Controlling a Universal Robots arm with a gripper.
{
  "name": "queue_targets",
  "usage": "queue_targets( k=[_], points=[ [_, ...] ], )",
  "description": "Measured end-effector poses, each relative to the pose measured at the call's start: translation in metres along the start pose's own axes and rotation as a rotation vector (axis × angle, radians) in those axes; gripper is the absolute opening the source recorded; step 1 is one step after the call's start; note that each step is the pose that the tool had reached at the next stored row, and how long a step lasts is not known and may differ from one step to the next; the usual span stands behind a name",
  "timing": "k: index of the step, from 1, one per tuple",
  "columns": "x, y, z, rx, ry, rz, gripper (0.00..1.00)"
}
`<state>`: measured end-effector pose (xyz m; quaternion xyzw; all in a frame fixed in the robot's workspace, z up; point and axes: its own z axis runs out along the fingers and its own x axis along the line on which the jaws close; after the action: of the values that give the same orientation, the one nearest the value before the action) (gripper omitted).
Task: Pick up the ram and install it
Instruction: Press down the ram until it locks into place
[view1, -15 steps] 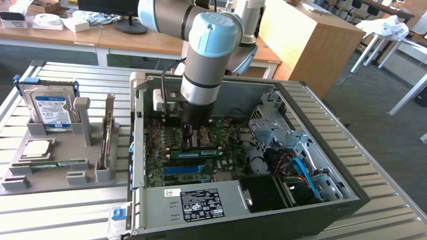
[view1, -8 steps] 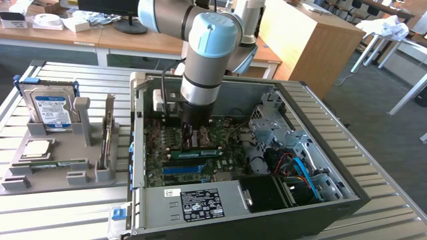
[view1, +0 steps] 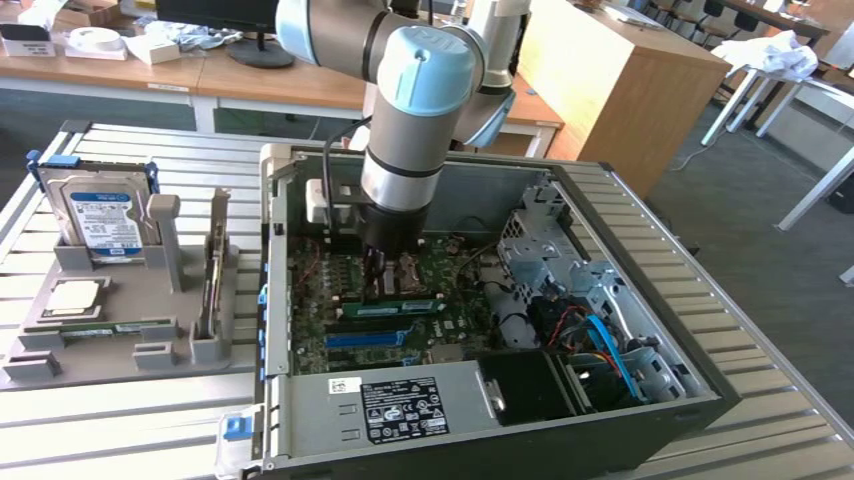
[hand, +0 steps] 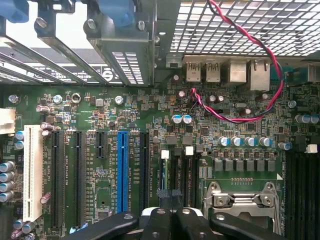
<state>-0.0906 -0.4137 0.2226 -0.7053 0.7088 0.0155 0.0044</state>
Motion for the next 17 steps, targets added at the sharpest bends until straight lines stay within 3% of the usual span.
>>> queue_targets(
  k=[11,17],
  points=[
    [0.000,-0.0002,-0.0011,-0.0008,-0.0018,0.000,0.10],
    [-0.001,0.0002,-0.0174,-0.0068,-0.0002,0.000,0.10]
  ],
)
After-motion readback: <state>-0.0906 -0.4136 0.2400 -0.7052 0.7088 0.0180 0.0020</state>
